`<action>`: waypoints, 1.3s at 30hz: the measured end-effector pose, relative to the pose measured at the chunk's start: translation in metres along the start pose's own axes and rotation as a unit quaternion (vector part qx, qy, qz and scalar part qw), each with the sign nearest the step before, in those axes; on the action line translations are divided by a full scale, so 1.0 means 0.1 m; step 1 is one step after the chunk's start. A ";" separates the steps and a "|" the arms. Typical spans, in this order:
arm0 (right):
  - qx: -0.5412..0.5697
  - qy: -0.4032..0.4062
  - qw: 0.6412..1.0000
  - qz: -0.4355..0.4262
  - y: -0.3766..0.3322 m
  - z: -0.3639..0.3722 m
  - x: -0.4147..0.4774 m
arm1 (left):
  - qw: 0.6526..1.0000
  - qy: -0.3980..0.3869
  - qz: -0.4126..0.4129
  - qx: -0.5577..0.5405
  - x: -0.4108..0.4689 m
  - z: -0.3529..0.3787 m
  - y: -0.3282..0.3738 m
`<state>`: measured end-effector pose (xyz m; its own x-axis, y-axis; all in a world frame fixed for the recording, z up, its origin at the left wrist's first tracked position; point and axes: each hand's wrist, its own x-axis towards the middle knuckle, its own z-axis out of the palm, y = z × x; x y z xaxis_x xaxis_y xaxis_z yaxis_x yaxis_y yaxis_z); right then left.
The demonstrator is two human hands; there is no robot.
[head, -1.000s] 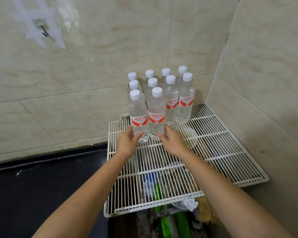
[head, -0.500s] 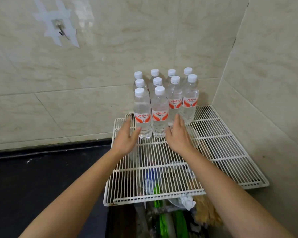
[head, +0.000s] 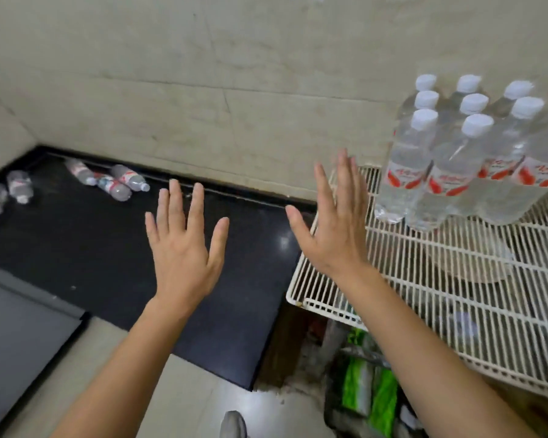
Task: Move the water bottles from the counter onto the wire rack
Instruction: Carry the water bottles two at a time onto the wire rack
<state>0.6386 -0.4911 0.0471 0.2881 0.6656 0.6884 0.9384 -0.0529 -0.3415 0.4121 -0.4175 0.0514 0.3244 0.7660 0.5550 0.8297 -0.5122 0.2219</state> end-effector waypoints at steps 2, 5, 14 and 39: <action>0.021 -0.051 0.998 -0.017 -0.41 0.27 0.00 | 0.999 0.008 -0.028 0.021 -0.15 -0.16 -0.41; 0.043 -0.092 0.994 -0.036 -1.05 0.70 -0.01 | 0.996 0.016 -0.077 0.033 -0.32 -0.44 -1.10; 0.140 -0.128 0.980 -0.063 -3.44 2.10 0.16 | 0.987 0.028 -0.130 0.094 -0.48 -1.35 -3.37; 0.161 -0.236 0.957 -0.049 -5.28 5.49 1.77 | 0.978 -0.073 -0.133 0.141 1.59 -0.71 -6.95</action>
<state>0.0892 0.0635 -0.0024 0.0111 0.9216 0.3879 0.8268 0.2098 -0.5219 -0.1450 0.0328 0.0421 0.1238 0.9153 0.3833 0.9793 -0.1751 0.1018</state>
